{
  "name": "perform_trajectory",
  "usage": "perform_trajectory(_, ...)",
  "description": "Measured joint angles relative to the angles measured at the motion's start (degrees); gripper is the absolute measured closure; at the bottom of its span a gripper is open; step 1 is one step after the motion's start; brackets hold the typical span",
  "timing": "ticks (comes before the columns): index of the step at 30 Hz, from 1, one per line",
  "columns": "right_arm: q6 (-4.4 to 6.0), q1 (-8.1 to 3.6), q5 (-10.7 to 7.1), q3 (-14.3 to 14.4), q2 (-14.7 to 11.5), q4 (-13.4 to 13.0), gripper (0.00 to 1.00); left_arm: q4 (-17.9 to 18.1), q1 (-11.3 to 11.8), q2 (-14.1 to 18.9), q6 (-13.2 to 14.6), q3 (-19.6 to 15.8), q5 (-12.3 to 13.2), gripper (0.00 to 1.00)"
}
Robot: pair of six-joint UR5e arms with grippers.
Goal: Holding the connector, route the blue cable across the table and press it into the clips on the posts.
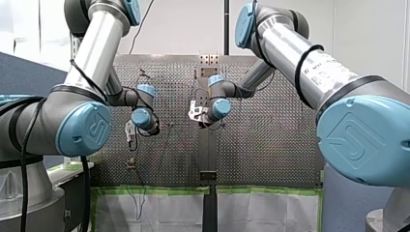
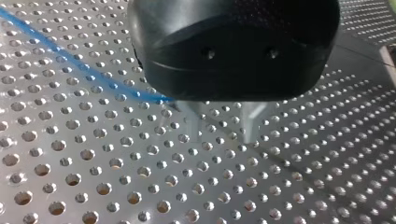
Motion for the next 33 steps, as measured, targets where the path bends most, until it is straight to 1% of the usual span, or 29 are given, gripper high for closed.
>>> perform_trajectory(1, -0.08, 0.03, 0.00, 0.0, 0.0, 0.2, 1.00, -0.4, -0.1, 0.1, 0.4, 0.0, -0.3, 0.00)
perform_trajectory(6, -0.28, 0.23, -0.01, 0.0, 0.0, 0.6, 1.00, -3.2, -0.7, 0.3, 2.5, -0.1, -2.8, 0.00)
perform_trajectory(9, -0.30, 0.34, -0.01, 0.0, 0.0, 0.7, 1.00, -4.1, -1.2, 1.0, 3.0, -0.5, -4.4, 0.00)
perform_trajectory(12, -0.32, 0.33, 0.01, 0.0, 0.0, 0.8, 1.00, -4.1, -1.7, 2.3, 2.8, -1.3, -5.6, 0.00)
perform_trajectory(18, -0.32, 0.38, 0.07, 0.0, 0.0, 0.9, 1.00, -3.0, -2.7, 4.9, 1.3, -3.8, -5.9, 0.00)
perform_trajectory(25, -0.32, 0.43, 0.00, 0.0, 0.0, 1.2, 1.00, -3.7, -4.4, 8.3, 1.1, -6.9, -6.2, 0.00)
perform_trajectory(33, -0.32, 0.44, -0.01, 0.0, 0.0, 1.3, 1.00, -1.0, -6.3, 12.1, 0.2, -10.5, -6.2, 0.00)
